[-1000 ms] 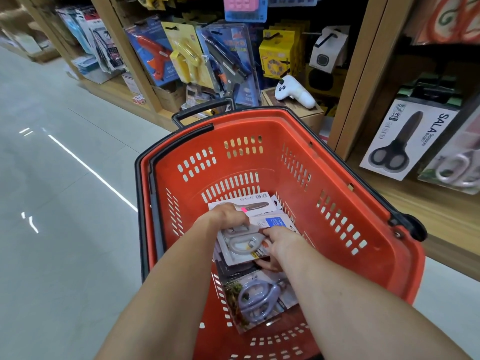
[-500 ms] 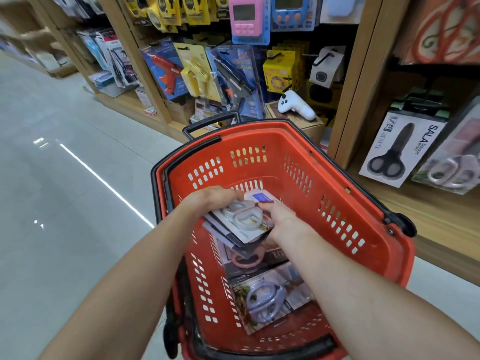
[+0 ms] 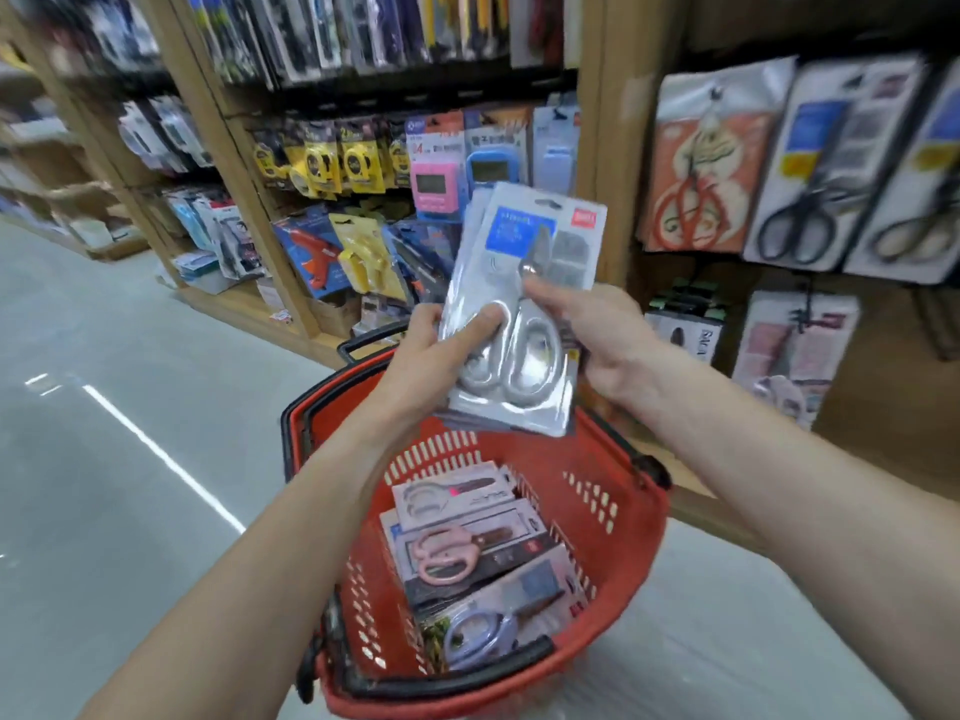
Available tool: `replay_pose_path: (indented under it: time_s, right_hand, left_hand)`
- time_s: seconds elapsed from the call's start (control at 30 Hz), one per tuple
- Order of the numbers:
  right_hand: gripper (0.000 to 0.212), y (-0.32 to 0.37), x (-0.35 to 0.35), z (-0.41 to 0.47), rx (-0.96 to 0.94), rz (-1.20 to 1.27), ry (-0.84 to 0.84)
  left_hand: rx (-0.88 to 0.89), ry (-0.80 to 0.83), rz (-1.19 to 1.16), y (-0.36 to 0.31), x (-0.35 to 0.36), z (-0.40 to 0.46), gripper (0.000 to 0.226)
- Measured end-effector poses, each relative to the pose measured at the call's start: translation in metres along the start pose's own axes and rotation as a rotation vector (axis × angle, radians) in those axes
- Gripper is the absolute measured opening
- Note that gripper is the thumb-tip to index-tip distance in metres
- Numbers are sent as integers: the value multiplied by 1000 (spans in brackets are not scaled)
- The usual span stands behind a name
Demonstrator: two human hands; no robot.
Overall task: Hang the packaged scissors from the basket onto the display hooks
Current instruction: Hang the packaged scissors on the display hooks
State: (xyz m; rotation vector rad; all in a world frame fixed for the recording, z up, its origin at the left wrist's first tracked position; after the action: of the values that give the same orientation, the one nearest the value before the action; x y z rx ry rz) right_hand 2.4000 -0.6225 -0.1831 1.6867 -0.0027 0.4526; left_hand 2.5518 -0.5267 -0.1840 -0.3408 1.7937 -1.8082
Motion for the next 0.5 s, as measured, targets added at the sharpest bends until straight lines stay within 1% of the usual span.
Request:
replay_pose_path:
  time_s: [0.07,0.1,0.2,0.3,0.37,0.43,0.5]
  right_hand:
    - [12,45,-37,-15,-143,-46,-20]
    - [12,62,-57,-23,-202,-68,-35]
    - [15,93,-131,-47,-280,-90,-106]
    - [26,101,-209,-65,-322,-121,-165]
    - [26,97,-258,-77,-332,-119,-228]
    - [25,86,-302,-88,-322,-123,-298]
    - [34,66,-337,-95,-299,-124,-352]
  left_hand:
    - [16,50,-118,-22,43,-11,49]
    - [15,105,-191,-32,68,-19,47]
    - [36,354,-317,-50,153,-42,42]
    - [-28,582,-397,-40,237,-69,55]
    - [-121,711,-392,-22,286,-93,63]
    - [-216,812,-371,-9,321,-121,59]
    - [-274,868,-313,2,343,-148,57]
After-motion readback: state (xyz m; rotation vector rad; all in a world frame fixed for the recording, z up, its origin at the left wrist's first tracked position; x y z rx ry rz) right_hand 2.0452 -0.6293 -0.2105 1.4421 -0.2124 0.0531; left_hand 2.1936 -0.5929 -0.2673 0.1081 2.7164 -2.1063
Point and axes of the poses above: each hand's wrist, its own z-axis towards the middle knuckle, its own x-axis out of the palm, y = z × x, the point moved 9 cm from there along z, towards the middle knuckle, and after that the axes turned 8 degrees about -y, right-handed, at the moved point
